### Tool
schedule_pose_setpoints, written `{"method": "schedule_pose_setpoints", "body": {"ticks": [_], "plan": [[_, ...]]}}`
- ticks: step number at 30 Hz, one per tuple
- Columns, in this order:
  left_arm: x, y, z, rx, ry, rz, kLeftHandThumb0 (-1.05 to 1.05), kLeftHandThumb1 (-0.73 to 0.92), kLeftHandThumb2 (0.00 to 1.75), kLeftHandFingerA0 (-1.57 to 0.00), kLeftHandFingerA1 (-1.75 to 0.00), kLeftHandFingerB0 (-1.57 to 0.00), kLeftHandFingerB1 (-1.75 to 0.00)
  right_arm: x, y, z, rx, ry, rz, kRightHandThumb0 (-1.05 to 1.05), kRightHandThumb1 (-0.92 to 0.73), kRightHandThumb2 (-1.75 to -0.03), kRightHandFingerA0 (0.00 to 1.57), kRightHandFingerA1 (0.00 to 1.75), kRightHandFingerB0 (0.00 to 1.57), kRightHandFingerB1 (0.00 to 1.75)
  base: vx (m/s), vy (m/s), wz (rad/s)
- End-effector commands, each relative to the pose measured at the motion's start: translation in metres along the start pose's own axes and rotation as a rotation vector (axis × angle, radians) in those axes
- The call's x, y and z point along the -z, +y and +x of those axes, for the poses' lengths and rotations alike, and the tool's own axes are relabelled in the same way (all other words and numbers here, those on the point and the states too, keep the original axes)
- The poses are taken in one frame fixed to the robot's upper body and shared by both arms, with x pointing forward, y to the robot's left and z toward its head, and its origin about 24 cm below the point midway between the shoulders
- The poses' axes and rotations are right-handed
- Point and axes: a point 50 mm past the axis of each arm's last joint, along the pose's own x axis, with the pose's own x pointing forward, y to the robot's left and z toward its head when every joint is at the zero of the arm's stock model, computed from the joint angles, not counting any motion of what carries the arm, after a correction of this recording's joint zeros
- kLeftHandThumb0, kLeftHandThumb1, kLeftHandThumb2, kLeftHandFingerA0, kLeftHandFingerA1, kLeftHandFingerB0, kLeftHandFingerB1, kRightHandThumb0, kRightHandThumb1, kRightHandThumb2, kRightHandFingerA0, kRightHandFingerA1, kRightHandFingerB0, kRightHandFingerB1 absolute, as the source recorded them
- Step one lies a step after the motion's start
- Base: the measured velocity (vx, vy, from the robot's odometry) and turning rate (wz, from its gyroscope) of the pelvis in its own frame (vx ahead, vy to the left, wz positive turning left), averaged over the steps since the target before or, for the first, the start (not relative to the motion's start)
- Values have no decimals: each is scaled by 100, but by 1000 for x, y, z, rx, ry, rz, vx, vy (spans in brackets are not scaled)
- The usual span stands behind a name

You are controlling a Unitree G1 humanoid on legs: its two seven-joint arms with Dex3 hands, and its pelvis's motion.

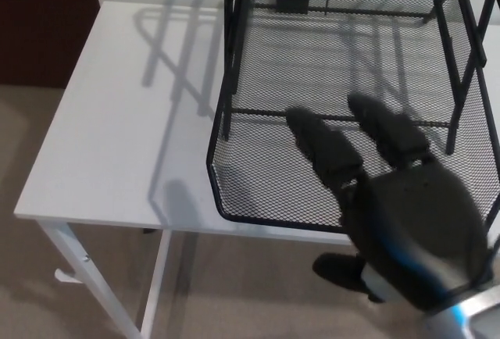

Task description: The robot walks towards a file tray kept in the middle of a desk and uses its right hand to grab a tray and pulls it out towards itself

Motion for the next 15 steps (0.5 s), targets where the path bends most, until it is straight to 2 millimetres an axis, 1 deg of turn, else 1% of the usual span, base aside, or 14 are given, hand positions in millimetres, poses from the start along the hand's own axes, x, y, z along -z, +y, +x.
{"method": "schedule_pose_setpoints", "body": {"ticks": [1, 3, 4, 5, 6, 7, 8, 9, 10, 11, 12, 13, 14, 15], "plan": [[6, 5, -7, -3, 19, 27, -69, 38, 52, -52, -47, -38, -54, -23, -59, -11, 145, -402, 154, -66, -38, -84, 0, 23, 0, 10, 0, 0, 0], [5, 5, -7, -6, 16, 22, -68, 37, 52, -55, -45, -37, -54, -19, -63, -15, 120, -490, 226, -59, -30, -82, 0, 31, 0, 21, 0, 0, 0], [5, 5, -6, -4, 13, 4, -66, 36, 52, -54, -45, -37, -55, -16, -64, -19, 96, -523, 263, -85, -27, -67, 3, 31, 1, 24, 0, 0, 0], [5, 6, -6, -7, 14, -4, -68, 35, 52, -55, -45, -38, -55, -14, -65, -21, 76, -554, 300, -86, -25, -65, 2, 37, 0, 28, 0, 0, 0], [5, 6, -5, -9, 22, -4, -68, 35, 52, -54, -43, -38, -56, -11, -65, -27, 64, -586, 338, -95, -33, -71, 0, 62, 2, 41, 0, 0, 0], [5, 6, -4, -8, 26, -9, -63, 34, 52, -54, -42, -36, -54, -8, -65, -30, 43, -601, 350, -92, -45, -56, 4, 67, 1, 51, 0, 0, 0], [5, 6, -4, -6, 29, -18, -63, 34, 52, -54, -42, -36, -54, -4, -66, -32, 15, -611, 352, -92, -45, -56, 4, 67, 1, 51, 0, 0, 0], [5, 6, -4, -2, 31, -23, -62, 35, 52, -54, -42, -35, -52, -2, -68, -35, -28, -650, 389, -90, -33, -74, 4, 66, 6, 56, 0, 0, 0], [5, 6, -3, -4, 39, -1, -66, 36, 52, -56, -41, -36, -53, 0, -72, -38, -83, -711, 453, -74, -44, -54, 23, 75, 22, 59, 0, 0, 0], [5, 7, -3, -5, 39, 9, -64, 36, 52, -55, -41, -36, -52, 0, -73, -44, -123, -759, 519, -45, -38, -58, 86, 62, 64, 53, 0, 0, 0], [4, 9, -3, -4, 34, 8, -64, 36, 52, -55, -41, -36, -52, 0, -73, -52, -154, -802, 591, -45, -38, -58, 86, 62, 64, 53, 0, 0, 0], [4, 10, -2, -5, 38, 9, -64, 35, 52, -54, -41, -36, -51, 6, -72, -56, -245, -774, 603, -42, -38, -60, 107, 56, 92, 49, 0, 0, 0], [4, 10, -2, -6, 40, 11, -63, 35, 53, -53, -41, -36, -51, 13, -73, -59, -374, -729, 585, -38, -44, -55, 106, 51, 94, 48, 0, 0, 0], [5, 10, -2, -5, 43, 13, -63, 35, 53, -53, -40, -36, -51, 28, -79, -63, -610, -614, 572, -35, -40, -83, 85, 71, 79, 69, 0, 0, 0]]}}
